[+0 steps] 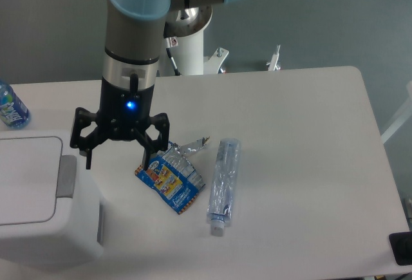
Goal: Open the trash can
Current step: 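Lower the gripper onto the trash can lid's raised edge, then push the gripper against the lid to swing it open, then lift the gripper away from the opened trash can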
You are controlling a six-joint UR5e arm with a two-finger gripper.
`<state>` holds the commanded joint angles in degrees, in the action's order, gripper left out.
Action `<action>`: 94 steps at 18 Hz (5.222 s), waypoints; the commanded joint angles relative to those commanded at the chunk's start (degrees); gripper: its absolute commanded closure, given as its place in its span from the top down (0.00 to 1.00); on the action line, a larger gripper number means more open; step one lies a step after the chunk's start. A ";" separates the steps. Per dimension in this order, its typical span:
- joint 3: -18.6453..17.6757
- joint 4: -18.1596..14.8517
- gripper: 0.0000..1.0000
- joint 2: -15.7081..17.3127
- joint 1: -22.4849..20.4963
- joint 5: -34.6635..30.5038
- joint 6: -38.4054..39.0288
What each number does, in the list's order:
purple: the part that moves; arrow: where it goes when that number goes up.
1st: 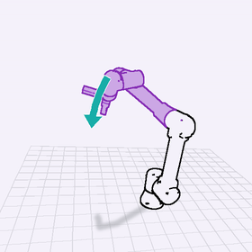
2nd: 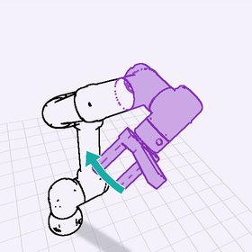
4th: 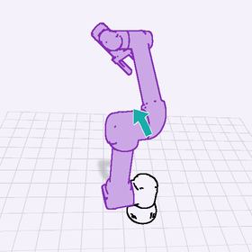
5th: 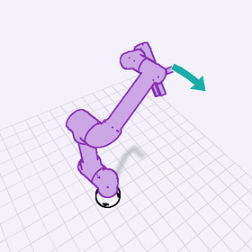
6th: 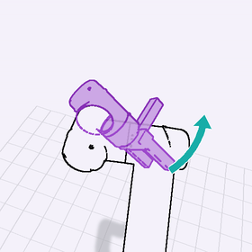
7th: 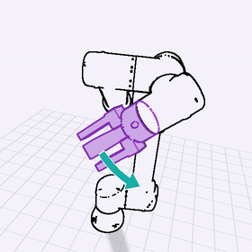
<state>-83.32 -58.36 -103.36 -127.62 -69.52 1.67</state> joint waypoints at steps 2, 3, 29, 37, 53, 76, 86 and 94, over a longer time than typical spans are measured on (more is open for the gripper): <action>0.00 0.00 1.00 -0.09 0.00 0.18 0.00; 0.00 0.09 1.00 0.00 0.00 0.18 0.00; -0.26 1.14 1.00 -1.06 1.49 0.00 0.79; -0.35 1.14 1.00 -1.23 1.50 0.00 0.70; 0.09 1.14 1.00 -1.23 1.58 -0.09 0.79; -0.26 1.14 1.00 -1.58 2.37 -0.09 0.70; 0.09 1.14 1.00 -1.76 2.29 -0.18 0.70; 6.85 3.86 1.00 -0.88 -2.02 -10.86 -2.00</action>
<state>-76.47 -54.50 -104.24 -129.63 -80.38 -0.33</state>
